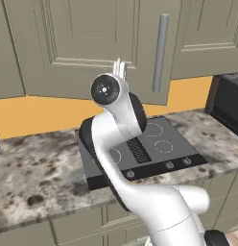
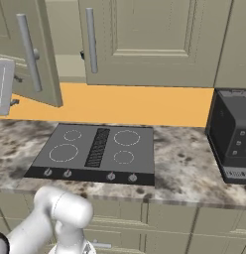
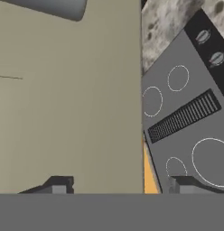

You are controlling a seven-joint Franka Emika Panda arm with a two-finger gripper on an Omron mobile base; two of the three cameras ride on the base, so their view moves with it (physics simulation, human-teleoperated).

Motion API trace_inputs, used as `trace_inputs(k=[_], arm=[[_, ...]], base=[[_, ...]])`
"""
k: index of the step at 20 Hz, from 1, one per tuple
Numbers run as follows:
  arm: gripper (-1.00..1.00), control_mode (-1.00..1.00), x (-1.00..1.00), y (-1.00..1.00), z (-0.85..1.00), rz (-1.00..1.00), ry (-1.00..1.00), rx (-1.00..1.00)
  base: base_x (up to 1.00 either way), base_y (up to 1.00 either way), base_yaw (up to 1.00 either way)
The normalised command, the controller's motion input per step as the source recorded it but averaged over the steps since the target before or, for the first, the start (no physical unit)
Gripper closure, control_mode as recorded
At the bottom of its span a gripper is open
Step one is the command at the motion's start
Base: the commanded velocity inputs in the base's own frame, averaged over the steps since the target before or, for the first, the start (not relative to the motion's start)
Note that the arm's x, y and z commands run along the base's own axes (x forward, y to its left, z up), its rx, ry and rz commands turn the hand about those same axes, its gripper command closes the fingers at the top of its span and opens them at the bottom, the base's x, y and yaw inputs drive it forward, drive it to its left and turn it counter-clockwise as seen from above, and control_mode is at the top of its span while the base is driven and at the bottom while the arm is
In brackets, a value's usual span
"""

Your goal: Pick the mug and place it in the sink. Pick the bowl and place it in the open cabinet and then close the cabinet.

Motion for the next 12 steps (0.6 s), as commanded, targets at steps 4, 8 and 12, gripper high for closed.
trace_inputs(k=[4, 8, 12], arm=[[-1.0, -1.0, 1.0, -0.1, -0.16, 0.01, -0.01, 0.08], [-1.0, -1.0, 1.0, -0.08, -0.08, 0.0, 0.0, 0.08], [-1.0, -1.0, 1.0, -0.04, -0.1, 0.0, 0.0, 0.11]], base=[[0.0, 0.0, 0.0], [0.0, 0.0, 0.0], [0.0, 0.0, 0.0]])
